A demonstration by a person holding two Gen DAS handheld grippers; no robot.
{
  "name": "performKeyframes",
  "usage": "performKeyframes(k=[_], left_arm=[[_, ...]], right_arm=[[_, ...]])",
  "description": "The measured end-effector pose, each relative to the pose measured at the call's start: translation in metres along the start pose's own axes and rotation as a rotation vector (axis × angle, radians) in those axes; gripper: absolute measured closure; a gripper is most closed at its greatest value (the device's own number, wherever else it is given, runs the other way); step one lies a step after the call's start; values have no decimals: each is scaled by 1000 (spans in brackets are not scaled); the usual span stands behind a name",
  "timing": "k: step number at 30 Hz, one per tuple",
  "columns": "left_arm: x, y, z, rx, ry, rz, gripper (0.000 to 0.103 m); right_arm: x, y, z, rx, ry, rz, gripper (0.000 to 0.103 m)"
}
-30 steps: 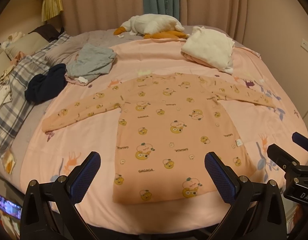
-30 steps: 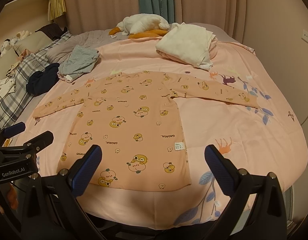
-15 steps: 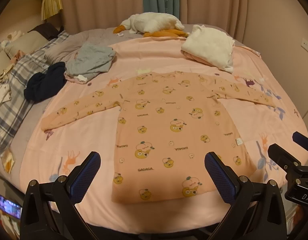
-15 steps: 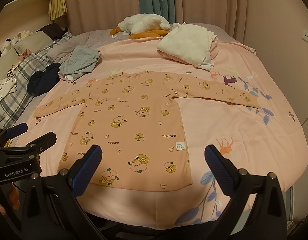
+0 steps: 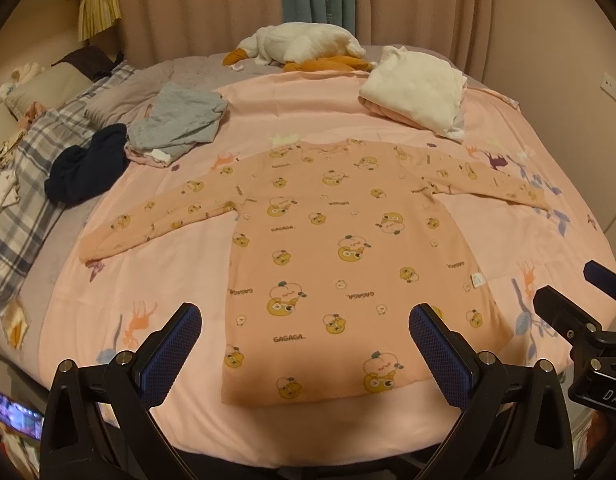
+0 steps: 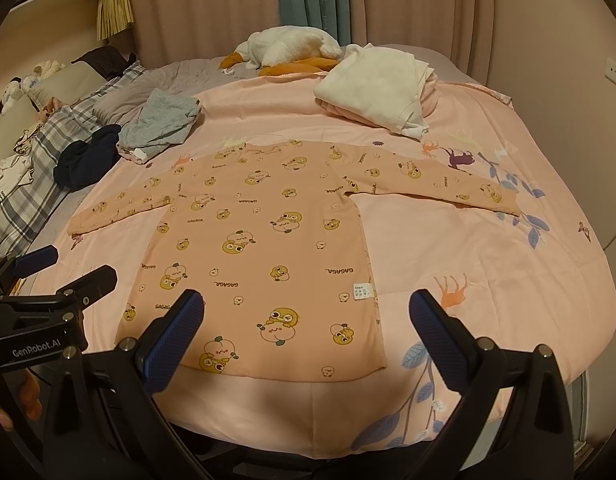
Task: Fold small clothes
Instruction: 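Grasp a sleeve cuff with the right tool and fold it across the body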
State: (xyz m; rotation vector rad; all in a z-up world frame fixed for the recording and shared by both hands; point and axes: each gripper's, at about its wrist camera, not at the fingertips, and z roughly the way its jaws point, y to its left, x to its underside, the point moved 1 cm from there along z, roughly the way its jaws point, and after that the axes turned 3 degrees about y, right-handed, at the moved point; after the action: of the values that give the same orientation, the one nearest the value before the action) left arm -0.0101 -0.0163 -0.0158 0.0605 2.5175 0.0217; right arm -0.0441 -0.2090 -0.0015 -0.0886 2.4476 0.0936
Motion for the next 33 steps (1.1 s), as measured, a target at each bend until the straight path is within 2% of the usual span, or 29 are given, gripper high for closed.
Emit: performKeyframes(k=[24, 25, 27, 30, 31, 33], left_arm=[[0, -2, 2, 7, -1, -3, 0], [1, -2, 6, 32, 0, -14, 0], [1, 1, 12, 72, 5, -48, 0], [1, 11, 29, 192, 37, -127, 0], [4, 18, 39, 263, 63, -170, 0], [4, 21, 51, 340, 87, -216, 0]], right_arm=[[2, -7, 7, -8, 7, 26, 0], [2, -10, 10, -27, 3, 38, 0], [4, -21, 18, -132, 6, 93, 0], [8, -44, 36, -307, 25, 222, 0], [12, -57, 46, -360, 35, 291, 0], [18, -71, 60, -388, 43, 366, 0]])
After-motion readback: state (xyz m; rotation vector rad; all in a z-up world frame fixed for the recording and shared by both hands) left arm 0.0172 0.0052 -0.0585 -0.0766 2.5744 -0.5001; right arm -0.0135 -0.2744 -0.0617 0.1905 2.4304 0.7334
